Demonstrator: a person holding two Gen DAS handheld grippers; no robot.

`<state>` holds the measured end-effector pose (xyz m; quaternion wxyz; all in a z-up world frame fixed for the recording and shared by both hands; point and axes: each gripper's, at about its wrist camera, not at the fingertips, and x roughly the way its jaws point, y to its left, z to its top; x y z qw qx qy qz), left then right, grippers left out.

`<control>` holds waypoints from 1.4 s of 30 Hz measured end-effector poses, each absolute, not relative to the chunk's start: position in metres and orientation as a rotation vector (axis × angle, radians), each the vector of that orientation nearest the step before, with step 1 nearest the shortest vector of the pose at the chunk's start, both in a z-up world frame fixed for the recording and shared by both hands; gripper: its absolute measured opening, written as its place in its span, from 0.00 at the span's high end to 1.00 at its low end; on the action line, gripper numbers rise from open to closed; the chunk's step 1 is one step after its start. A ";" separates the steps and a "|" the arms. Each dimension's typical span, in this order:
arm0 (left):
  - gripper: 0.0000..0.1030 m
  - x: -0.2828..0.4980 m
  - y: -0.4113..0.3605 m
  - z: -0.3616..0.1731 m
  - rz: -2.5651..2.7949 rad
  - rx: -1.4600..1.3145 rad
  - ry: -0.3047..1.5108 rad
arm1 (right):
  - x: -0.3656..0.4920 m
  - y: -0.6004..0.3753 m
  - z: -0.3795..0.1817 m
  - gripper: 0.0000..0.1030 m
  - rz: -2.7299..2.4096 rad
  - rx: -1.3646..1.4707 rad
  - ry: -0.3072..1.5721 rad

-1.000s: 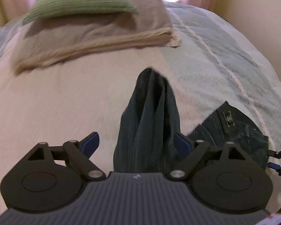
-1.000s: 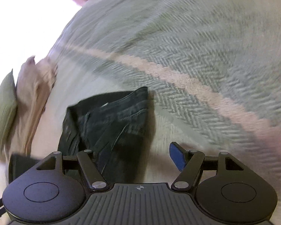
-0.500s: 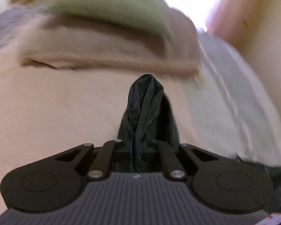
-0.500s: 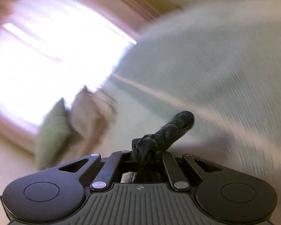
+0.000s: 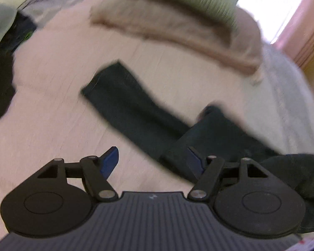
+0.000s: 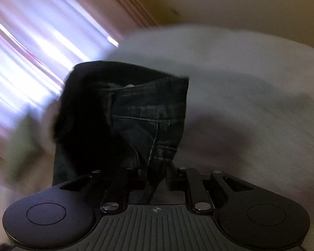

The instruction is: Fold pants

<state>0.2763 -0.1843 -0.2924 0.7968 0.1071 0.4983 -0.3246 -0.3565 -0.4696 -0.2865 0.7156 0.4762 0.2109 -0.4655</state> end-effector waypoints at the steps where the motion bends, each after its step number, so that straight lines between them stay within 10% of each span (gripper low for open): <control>1: 0.37 0.276 -0.184 -0.304 -0.684 0.256 1.077 | -0.357 -0.470 -0.300 0.86 -1.055 1.061 0.515; 23: 0.47 0.216 -0.306 -0.388 -1.167 0.943 0.622 | -0.343 -0.473 -0.361 0.61 -1.260 1.138 0.568; 29: 0.48 0.208 -0.332 -0.384 -1.387 0.750 0.923 | -0.353 -0.461 -0.363 0.60 -1.302 1.166 0.563; 30: 0.50 0.205 -0.336 -0.393 -1.393 0.725 0.999 | -0.353 -0.461 -0.364 0.60 -1.309 1.165 0.567; 33: 0.99 0.201 -0.351 -0.424 -1.347 0.759 1.119 | -0.351 -0.461 -0.366 0.60 -1.314 1.171 0.573; 42: 1.00 0.346 -0.401 -0.299 -1.131 0.216 0.970 | -0.358 -0.467 -0.359 0.60 -1.333 1.154 0.550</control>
